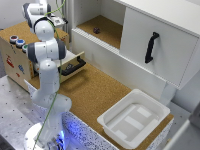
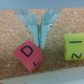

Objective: Go push the pink block into the drawer

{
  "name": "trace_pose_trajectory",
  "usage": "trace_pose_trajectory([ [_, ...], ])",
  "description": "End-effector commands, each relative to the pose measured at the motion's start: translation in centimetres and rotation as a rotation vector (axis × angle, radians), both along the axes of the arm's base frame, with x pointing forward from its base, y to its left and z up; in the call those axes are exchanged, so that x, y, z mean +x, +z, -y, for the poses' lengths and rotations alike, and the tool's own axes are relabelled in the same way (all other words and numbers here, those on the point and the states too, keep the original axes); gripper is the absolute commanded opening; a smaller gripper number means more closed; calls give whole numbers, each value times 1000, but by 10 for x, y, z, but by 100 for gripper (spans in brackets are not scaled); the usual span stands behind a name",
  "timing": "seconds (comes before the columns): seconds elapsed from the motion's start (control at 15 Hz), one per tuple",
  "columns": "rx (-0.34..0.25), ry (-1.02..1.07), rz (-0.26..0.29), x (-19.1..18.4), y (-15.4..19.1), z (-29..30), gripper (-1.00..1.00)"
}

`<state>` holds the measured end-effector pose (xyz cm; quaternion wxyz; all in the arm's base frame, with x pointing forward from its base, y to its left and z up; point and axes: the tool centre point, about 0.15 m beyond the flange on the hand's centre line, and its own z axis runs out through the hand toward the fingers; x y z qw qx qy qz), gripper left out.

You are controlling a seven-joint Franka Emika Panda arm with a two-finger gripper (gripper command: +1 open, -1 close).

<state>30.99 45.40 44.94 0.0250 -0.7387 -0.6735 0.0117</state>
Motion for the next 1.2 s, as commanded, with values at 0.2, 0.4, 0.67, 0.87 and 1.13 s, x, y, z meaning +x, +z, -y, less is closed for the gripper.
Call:
trace_pose_trajectory([
  [0.2, 103, 139, 17, -41, -6, -10, -100],
  [0.4, 78, 169, 18, -45, -12, -5, -100],
  [0.67, 54, 126, 23, -34, -19, 11, -100],
  [0.87, 45, 64, 36, -21, -18, 28, -100],
  [1.13, 32, 26, 39, -14, -18, 50, -100],
])
